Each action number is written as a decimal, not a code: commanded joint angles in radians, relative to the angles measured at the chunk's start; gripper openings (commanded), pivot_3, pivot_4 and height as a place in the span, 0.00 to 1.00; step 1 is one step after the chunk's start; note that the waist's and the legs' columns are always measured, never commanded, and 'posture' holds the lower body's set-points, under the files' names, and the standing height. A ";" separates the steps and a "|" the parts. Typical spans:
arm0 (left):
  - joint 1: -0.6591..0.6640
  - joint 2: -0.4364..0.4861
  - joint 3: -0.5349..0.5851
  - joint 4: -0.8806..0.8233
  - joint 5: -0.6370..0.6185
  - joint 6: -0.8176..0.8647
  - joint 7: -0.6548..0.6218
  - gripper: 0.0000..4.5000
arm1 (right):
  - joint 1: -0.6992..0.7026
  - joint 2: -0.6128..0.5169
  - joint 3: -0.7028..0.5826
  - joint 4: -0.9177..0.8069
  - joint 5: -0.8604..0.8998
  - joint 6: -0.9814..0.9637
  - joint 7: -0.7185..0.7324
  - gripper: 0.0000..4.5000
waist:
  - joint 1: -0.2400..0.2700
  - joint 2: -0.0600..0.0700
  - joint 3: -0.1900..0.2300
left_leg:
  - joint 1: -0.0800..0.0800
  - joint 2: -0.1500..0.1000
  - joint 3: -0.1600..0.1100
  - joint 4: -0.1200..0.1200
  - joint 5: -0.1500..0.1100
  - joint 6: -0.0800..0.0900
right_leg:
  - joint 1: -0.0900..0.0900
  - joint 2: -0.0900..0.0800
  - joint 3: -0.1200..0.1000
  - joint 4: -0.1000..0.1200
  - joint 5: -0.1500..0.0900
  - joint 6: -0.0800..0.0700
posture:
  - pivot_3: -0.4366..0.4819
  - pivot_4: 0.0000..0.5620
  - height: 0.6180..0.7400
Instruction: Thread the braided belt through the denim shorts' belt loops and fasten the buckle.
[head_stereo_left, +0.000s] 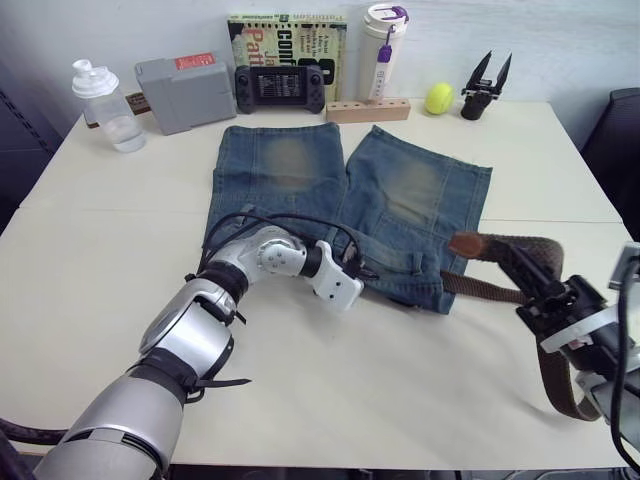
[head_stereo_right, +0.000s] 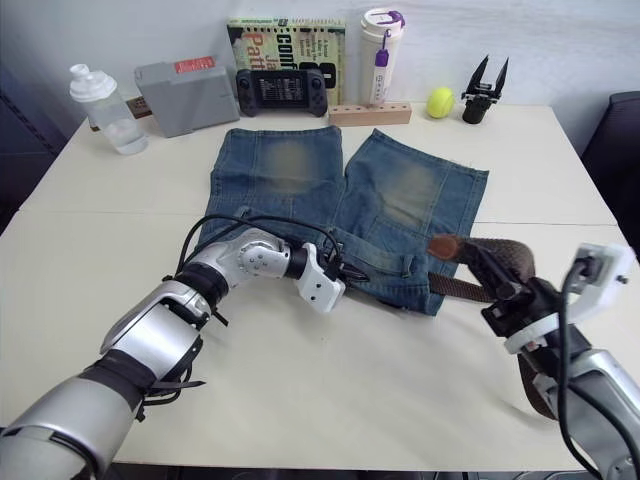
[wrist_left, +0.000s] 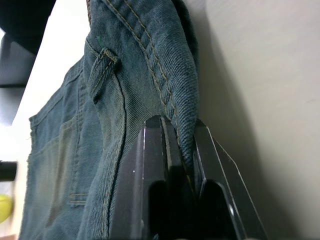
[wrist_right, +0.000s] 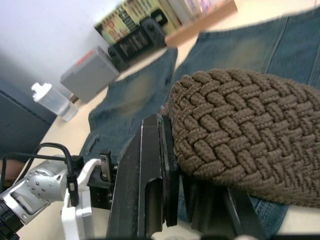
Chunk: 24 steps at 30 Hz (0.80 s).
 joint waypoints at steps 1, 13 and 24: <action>0.085 0.034 -0.025 -0.130 -0.104 0.003 -0.234 0.01 | 0.055 -0.049 0.026 -0.066 0.076 0.023 -0.133 0.00 | 0.002 0.000 0.000 | 0.000 0.000 0.000 0.000 0.000 0.000 | 0.000 0.000 0.000 0.000 0.000 0.000 | 0.48 0.27 0.62; 0.235 0.080 0.132 -0.663 -0.604 0.793 -0.716 0.68 | 0.051 -0.105 0.055 -0.039 0.107 0.035 -0.254 0.00 | 0.004 0.000 0.000 | 0.000 0.000 -0.002 0.005 0.000 0.001 | 0.002 0.001 0.000 0.002 0.000 -0.001 | 0.48 0.27 0.62; 0.161 0.177 0.342 -0.827 -0.694 1.240 -0.660 0.99 | -0.025 -0.108 0.185 0.007 0.162 0.031 -0.418 0.00 | 0.002 0.001 0.000 | 0.001 0.001 -0.003 0.006 0.000 0.000 | 0.005 0.002 -0.001 0.004 0.000 -0.001 | 0.48 0.27 0.62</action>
